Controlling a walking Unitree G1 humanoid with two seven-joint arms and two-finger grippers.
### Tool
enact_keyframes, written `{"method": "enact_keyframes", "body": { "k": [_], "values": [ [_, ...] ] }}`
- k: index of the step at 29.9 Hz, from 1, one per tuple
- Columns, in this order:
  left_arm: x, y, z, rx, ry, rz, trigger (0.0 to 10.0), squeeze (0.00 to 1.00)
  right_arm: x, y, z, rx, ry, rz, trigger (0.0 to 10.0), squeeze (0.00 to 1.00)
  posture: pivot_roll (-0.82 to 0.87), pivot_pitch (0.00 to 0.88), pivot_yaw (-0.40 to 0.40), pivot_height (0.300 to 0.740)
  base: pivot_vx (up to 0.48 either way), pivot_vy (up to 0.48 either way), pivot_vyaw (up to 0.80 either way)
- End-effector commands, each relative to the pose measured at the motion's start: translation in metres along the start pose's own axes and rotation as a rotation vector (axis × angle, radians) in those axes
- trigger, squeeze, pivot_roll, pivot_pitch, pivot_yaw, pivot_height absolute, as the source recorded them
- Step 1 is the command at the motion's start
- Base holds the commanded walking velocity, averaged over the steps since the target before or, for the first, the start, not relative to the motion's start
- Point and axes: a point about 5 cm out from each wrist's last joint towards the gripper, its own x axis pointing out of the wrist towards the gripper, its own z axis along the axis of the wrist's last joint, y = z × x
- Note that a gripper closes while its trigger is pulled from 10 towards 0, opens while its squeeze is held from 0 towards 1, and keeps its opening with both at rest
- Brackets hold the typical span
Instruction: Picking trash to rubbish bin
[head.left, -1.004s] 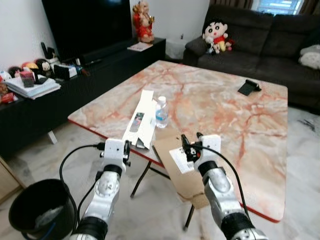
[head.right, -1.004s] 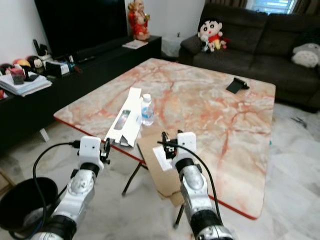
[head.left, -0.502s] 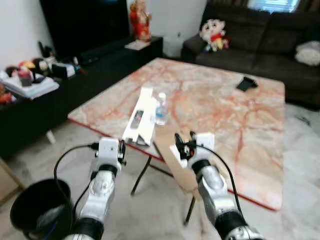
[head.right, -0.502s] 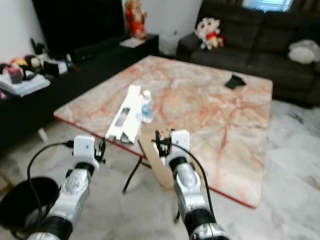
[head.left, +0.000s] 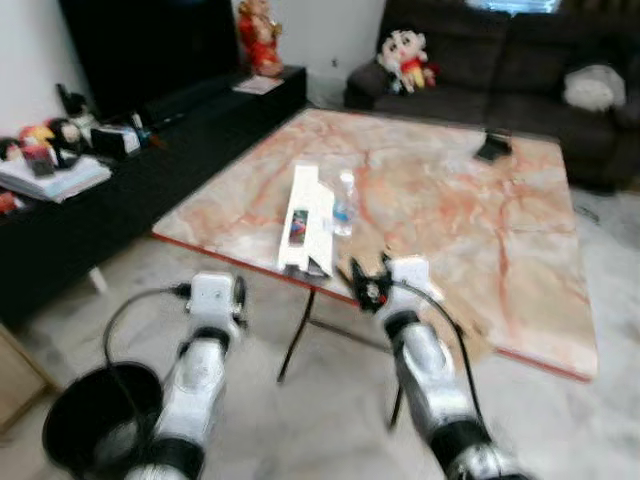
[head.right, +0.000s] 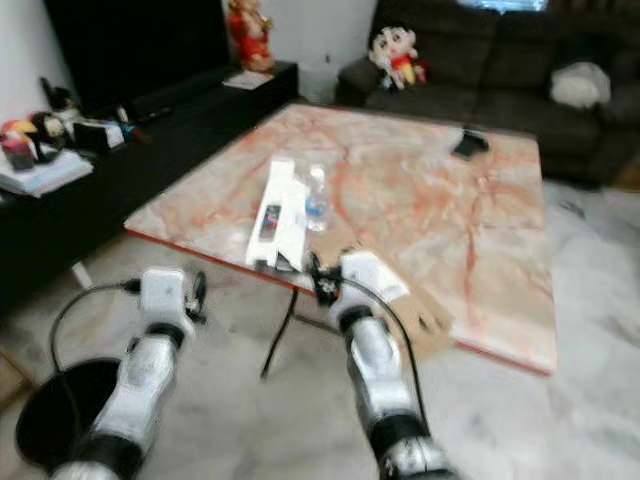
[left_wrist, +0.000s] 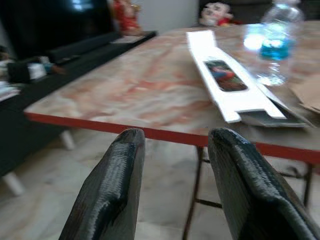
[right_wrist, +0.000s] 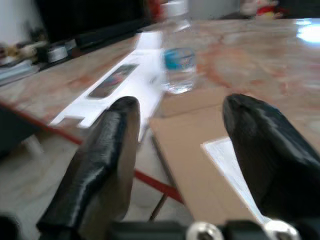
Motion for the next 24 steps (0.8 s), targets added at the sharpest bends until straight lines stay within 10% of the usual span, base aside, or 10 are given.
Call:
{"method": "enact_keyframes", "body": {
  "k": [1,24],
  "values": [
    [0.004,0.006,0.005,0.008,-0.013,0.011,10.0,0.0,0.003,0.007,0.006,0.003,-0.026,0.019,10.0,0.0,0.15,0.0,-0.017,0.74,0.0,0.48,0.0],
    [0.001,-0.006,0.005,0.018,-0.02,-0.078,10.0,0.0,0.006,0.005,0.008,0.016,-0.023,-0.016,10.0,0.0,0.16,0.0,-0.019,0.74,0.0,0.128,-0.28]
  ]
}}
